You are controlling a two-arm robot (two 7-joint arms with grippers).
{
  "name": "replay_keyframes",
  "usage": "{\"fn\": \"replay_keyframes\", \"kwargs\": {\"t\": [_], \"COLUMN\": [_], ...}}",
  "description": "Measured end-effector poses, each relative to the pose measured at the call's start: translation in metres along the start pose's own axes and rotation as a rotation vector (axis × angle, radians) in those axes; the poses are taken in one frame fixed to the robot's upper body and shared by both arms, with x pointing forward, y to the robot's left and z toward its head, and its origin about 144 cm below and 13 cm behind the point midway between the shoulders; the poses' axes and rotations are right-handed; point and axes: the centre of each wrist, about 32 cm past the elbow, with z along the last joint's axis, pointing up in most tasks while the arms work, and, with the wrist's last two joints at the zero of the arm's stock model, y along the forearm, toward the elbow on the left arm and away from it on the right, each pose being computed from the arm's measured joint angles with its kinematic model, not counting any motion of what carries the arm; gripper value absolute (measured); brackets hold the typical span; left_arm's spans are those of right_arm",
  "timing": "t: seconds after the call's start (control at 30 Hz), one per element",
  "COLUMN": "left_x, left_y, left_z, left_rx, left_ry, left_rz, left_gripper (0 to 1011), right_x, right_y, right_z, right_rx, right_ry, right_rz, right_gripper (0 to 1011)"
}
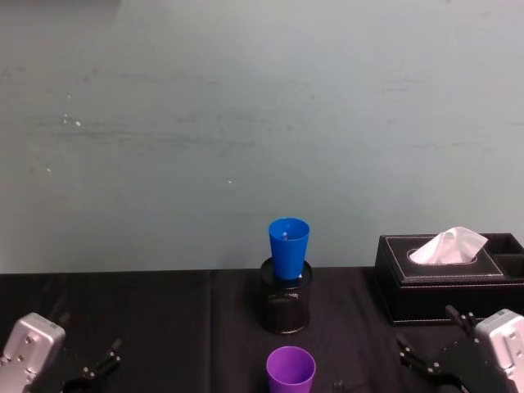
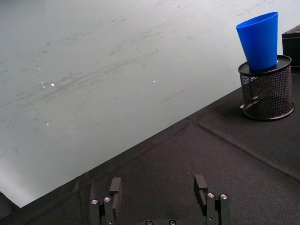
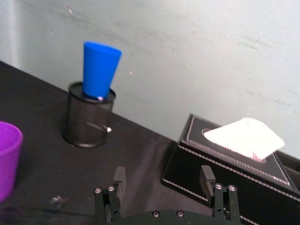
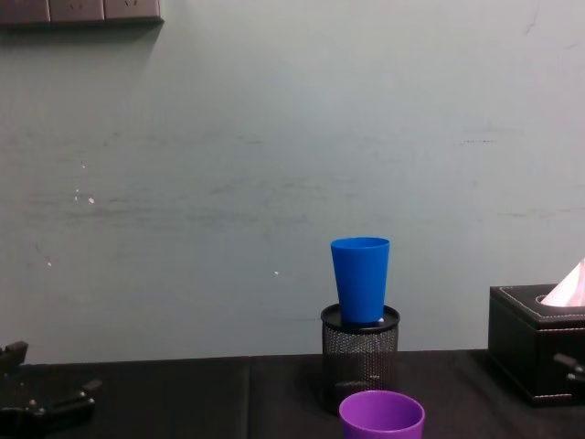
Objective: Pick up one cup with a gripper and tap it against the other cup.
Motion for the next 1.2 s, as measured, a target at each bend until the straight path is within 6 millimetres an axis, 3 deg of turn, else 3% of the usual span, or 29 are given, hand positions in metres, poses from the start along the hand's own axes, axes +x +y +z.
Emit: {"fn": "replay_keyframes", "kwargs": {"t": [0.33,0.63,1.2], "left_x": [0.000,0.000,0.000], "left_y": [0.000,0.000,0.000], "left_z": [0.000,0.000,0.000], "left_rx": [0.000,0.000,0.000], "left_ry": [0.000,0.000,0.000], "left_rz": [0.000,0.000,0.000], "left_gripper": [1000,1000,1000], "right_x": [0.008,0.013,0.000], "right_y": [-0.011,-0.012,0.031], "right_z": [0.003,-0.012,-0.027], "right_rx": [0.085,0.138,0.125], "right_ry": [0.103,0.204,0.301], "right_rz": [0.177,0.449,0.677], "right_gripper": [1003,1003,1003]}}
